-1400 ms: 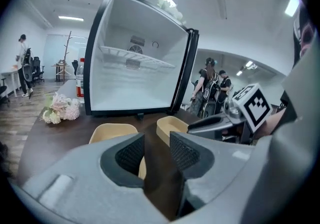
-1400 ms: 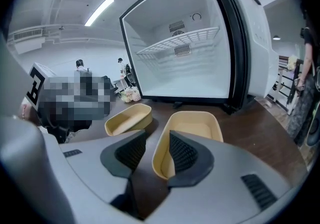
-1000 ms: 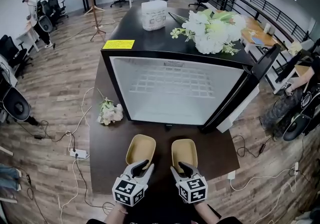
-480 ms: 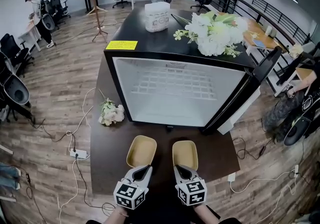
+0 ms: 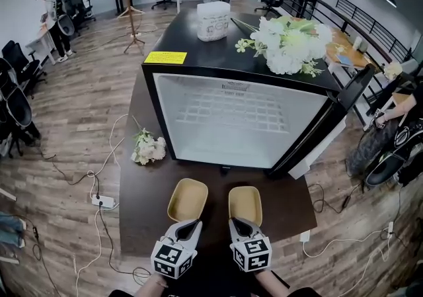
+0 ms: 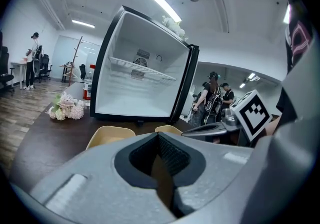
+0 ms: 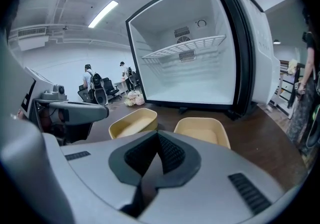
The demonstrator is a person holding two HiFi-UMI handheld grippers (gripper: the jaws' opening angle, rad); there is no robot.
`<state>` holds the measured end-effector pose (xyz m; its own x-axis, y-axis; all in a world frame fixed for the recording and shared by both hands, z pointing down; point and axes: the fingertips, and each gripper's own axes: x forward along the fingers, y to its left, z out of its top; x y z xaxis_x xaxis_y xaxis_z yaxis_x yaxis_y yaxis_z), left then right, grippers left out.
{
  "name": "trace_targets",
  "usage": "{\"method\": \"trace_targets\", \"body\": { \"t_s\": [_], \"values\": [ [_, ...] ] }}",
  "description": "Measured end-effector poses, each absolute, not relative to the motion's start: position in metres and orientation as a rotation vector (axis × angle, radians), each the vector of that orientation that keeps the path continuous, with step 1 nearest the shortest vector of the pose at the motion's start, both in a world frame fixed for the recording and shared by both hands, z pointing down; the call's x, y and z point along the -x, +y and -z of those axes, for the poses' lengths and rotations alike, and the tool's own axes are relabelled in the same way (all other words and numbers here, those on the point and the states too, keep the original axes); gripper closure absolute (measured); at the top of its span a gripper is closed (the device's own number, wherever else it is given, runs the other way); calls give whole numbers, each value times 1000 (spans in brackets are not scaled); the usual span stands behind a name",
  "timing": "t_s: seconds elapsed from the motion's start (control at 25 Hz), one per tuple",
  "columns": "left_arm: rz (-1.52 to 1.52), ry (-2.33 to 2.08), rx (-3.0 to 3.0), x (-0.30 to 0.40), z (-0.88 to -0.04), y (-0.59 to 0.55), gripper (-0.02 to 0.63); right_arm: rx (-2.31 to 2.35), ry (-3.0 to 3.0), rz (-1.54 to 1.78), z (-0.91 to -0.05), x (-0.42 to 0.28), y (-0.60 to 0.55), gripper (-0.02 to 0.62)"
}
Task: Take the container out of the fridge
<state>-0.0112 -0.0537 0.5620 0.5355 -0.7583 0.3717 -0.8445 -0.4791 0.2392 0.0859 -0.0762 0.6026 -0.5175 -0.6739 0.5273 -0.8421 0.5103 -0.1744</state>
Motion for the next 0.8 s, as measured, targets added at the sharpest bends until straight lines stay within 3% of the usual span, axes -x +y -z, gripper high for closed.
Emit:
{"method": "trace_targets", "body": {
  "t_s": [0.8],
  "values": [
    [-282, -1286, -2387, 11, -560, -72, 597, -1366, -2318, -647, -605, -108, -98, 589]
  ]
}}
